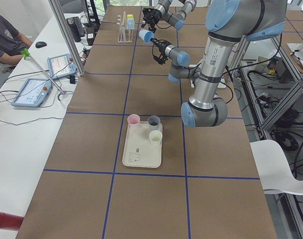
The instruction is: Transfer IKEA cup to right arm and place on rack
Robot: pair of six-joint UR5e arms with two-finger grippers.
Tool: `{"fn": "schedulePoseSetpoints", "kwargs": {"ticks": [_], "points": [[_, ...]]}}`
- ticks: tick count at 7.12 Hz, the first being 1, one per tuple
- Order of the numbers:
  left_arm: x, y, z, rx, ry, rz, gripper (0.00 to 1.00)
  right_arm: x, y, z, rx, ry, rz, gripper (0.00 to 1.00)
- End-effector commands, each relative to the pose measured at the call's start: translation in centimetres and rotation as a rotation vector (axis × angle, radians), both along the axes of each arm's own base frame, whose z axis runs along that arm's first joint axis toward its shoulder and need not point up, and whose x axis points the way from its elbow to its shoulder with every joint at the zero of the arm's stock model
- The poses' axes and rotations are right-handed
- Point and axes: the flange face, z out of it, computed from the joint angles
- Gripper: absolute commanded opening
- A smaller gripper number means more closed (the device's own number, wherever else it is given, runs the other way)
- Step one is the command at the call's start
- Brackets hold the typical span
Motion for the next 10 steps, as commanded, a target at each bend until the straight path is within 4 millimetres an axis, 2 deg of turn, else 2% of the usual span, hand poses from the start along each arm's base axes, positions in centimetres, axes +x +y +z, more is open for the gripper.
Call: {"fn": "schedulePoseSetpoints", "kwargs": {"ticks": [1, 4, 8, 9, 10], "points": [[0.5, 0.4, -1.3, 0.023, -0.001, -0.01, 0.0, -0.3, -0.1, 0.3, -0.003, 0.007, 0.0, 1.0], [1.2, 1.0, -1.5, 0.032, -0.011, -0.004, 0.0, -0.5, -0.2, 0.5, -0.006, 0.012, -0.002, 1.0], [2.0, 0.7, -2.0, 0.018, -0.01, -0.023, 0.0, -0.5, -0.2, 0.4, -0.003, 0.011, -0.001, 1.0], [2.3, 0.6, -2.1, 0.014, -0.01, -0.026, 0.0, -0.5, -0.2, 0.4, -0.003, 0.011, -0.001, 0.95], [2.3, 0.6, -1.8, 0.015, -0.018, -0.028, 0.09, -0.4, -0.2, 0.5, -0.004, 0.012, 0.0, 0.38]]}}
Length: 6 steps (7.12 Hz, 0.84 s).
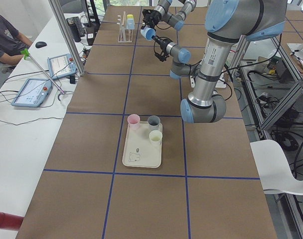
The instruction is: Transfer IKEA cup to right arm and place on rack
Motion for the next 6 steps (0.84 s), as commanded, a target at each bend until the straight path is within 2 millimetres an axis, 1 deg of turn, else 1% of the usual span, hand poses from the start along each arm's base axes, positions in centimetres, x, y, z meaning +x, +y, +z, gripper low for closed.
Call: {"fn": "schedulePoseSetpoints", "kwargs": {"ticks": [1, 2, 3, 4, 5, 6], "points": [[0.1, -0.2, 0.6, 0.029, -0.048, -0.031, 0.99, 0.0, -0.1, 0.3, -0.002, 0.006, 0.0, 0.0], [0.2, 0.0, 0.9, 0.065, -0.088, -0.051, 1.0, 0.0, -0.1, 0.3, 0.001, 0.008, 0.001, 0.0], [-0.3, 0.0, 1.8, 0.066, -0.095, -0.051, 1.0, 0.1, -0.1, 0.3, 0.004, 0.006, 0.003, 0.0], [-0.4, 0.1, 2.2, 0.068, -0.1, -0.052, 1.0, 0.5, -0.3, 0.3, 0.01, -0.001, 0.011, 0.0], [-0.6, 0.0, 2.2, 0.068, -0.1, -0.055, 1.0, 1.2, -1.0, 0.4, 0.014, 0.007, 0.033, 0.0], [-1.6, -0.4, 3.4, 0.081, -0.114, -0.054, 1.0, 2.5, -2.5, 0.9, 0.026, 0.037, 0.077, 0.0]]}}
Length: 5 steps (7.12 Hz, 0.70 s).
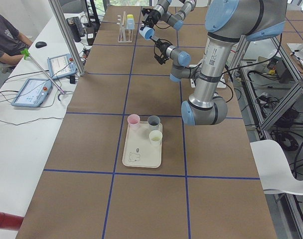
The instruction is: Transfer IKEA cup to right arm and place on rack
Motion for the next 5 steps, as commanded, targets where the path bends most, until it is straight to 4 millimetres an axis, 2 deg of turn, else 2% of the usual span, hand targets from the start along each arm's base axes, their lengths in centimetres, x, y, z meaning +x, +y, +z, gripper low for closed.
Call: {"fn": "schedulePoseSetpoints", "kwargs": {"ticks": [1, 2, 3, 4, 5], "points": [[-2.8, 0.3, 0.5, 0.073, -0.032, 0.033, 1.0, 2.1, -3.7, 1.9, 0.03, 0.088, 0.096, 0.0], [-4.1, 0.8, 1.4, 0.111, -0.09, 0.014, 1.0, 2.8, -5.9, 3.7, 0.033, 0.15, 0.142, 0.0], [-4.5, 0.3, 1.3, 0.138, -0.143, -0.021, 1.0, 3.9, -8.3, 5.2, 0.048, 0.246, 0.193, 0.0], [-5.3, -0.1, 1.1, 0.156, -0.242, -0.053, 1.0, 5.1, -10.3, 5.7, 0.07, 0.389, 0.231, 0.0], [-6.2, 0.1, -0.3, 0.19, -0.362, -0.071, 1.0, 6.1, -11.7, 6.0, 0.081, 0.496, 0.256, 0.0]]}}
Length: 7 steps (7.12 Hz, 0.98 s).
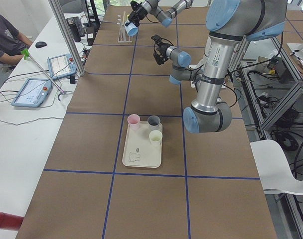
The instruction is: Transfer IKEA cup to right arm and place on rack
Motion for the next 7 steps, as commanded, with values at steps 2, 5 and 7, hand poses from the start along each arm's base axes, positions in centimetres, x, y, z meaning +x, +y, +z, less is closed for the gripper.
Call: {"fn": "schedulePoseSetpoints", "kwargs": {"ticks": [2, 5, 7], "points": [[-3.6, -1.2, -3.5, 0.034, -0.371, -0.082, 1.0, 6.3, -4.8, 1.5, -0.018, 0.298, 0.123, 0.0], [-10.5, -7.7, -3.9, -0.036, -0.613, -0.037, 1.0, 9.2, -5.3, 2.8, -0.064, 0.642, 0.268, 0.0], [-14.2, -10.5, -3.0, -0.028, -0.769, 0.007, 1.0, 10.1, -4.2, 6.1, -0.045, 0.915, 0.272, 0.0]]}}
